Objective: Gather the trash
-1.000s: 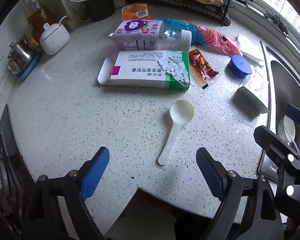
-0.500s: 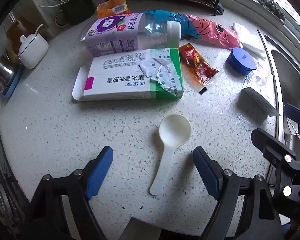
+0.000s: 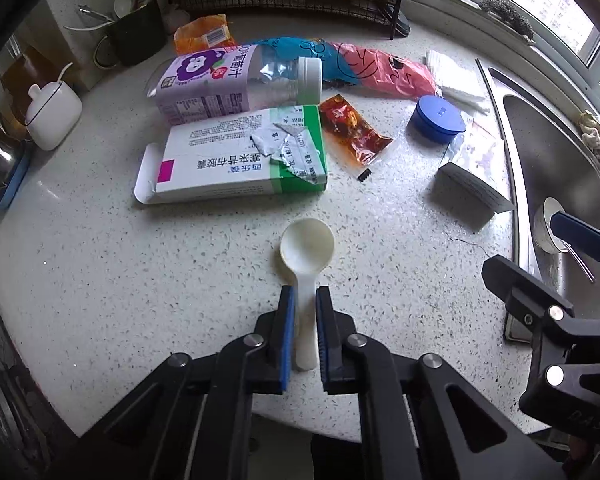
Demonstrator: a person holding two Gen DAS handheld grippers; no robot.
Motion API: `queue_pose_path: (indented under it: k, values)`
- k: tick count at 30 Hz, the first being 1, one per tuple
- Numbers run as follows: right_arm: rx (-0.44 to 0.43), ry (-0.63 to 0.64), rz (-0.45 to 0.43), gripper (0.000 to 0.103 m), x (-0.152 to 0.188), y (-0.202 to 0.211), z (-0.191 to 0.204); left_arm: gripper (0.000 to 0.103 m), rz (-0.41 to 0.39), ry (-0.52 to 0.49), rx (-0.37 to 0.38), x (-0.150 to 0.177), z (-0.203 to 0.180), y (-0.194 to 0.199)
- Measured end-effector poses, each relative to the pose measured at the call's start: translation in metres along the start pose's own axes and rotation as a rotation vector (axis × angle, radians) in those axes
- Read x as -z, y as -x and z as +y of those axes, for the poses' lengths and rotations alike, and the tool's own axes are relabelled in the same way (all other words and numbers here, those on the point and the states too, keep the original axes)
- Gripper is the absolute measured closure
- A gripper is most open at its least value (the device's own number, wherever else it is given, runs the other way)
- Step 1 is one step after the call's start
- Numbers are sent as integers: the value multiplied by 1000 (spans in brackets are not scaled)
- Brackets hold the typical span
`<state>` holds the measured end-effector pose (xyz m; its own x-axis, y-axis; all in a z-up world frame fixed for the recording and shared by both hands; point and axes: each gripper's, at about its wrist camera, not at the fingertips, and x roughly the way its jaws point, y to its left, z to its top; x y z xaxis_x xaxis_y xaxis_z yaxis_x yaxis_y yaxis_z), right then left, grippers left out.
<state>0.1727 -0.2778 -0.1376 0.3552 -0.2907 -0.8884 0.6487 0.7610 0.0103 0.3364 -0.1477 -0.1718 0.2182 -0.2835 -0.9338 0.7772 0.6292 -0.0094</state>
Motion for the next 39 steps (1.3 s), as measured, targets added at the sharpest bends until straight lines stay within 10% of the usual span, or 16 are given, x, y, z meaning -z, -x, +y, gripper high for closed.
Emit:
queue_pose_path:
  k: [30, 39]
  values:
    - [-298, 633, 25, 16, -95, -52, 124, 99, -49, 465, -192, 12, 128, 20]
    - [-305, 699, 98, 16, -104, -90, 131, 54, -4, 471, -203, 4, 128, -2]
